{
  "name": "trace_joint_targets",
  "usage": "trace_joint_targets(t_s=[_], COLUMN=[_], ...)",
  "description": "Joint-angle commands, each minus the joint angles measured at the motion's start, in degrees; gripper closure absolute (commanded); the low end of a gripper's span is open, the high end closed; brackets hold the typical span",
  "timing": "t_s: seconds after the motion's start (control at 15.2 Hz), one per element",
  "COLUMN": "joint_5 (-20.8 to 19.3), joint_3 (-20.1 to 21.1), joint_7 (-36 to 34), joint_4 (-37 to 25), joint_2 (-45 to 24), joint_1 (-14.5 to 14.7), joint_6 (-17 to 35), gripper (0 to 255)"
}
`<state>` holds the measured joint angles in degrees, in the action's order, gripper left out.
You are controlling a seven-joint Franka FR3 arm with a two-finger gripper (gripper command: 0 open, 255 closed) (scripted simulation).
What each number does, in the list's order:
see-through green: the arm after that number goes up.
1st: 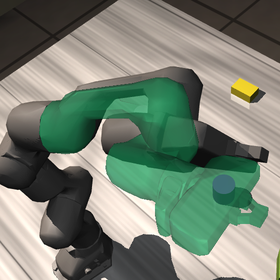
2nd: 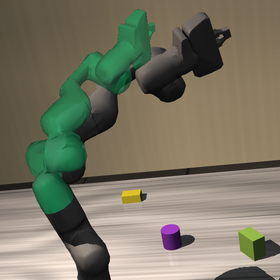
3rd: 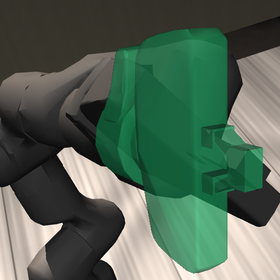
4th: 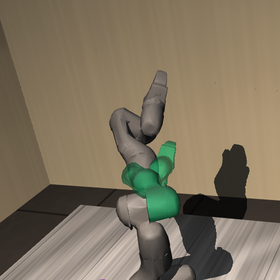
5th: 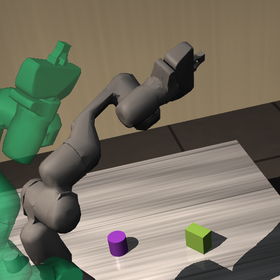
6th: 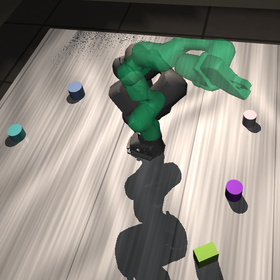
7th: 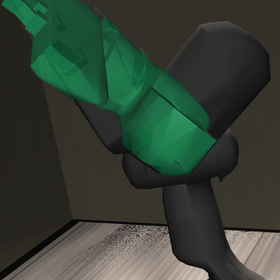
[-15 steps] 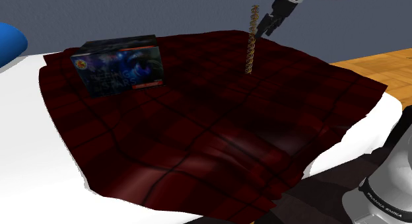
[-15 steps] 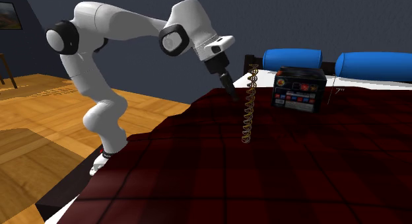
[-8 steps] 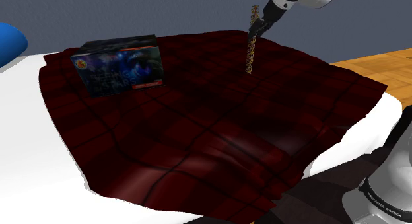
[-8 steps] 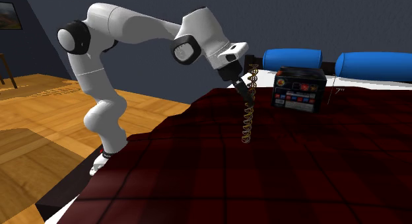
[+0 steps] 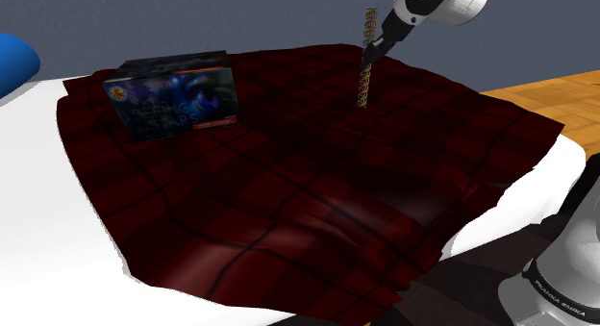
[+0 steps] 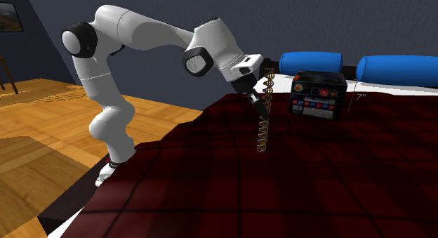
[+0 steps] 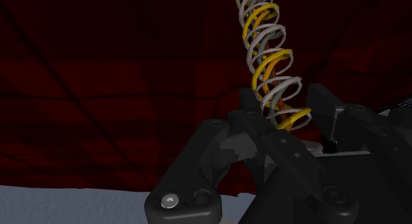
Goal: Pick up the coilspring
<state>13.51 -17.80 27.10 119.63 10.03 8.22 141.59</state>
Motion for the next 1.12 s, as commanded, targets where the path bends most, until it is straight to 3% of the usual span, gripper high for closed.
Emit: trace_joint_targets(t_s=[0.0,0.4,1.06], joint_5=[0.01,-0.05,-2.03], joint_3=[-0.01,0.02,0.38], joint_7=[0.03,-0.06,-2.54], joint_4=[0.09,-0.03,-6.88], joint_2=[-0.03,-0.01,0.7], joint_1=[0.0,-0.01,-0.41], joint_6=[0.05,-0.07,-7.45], gripper=[255,255,255])
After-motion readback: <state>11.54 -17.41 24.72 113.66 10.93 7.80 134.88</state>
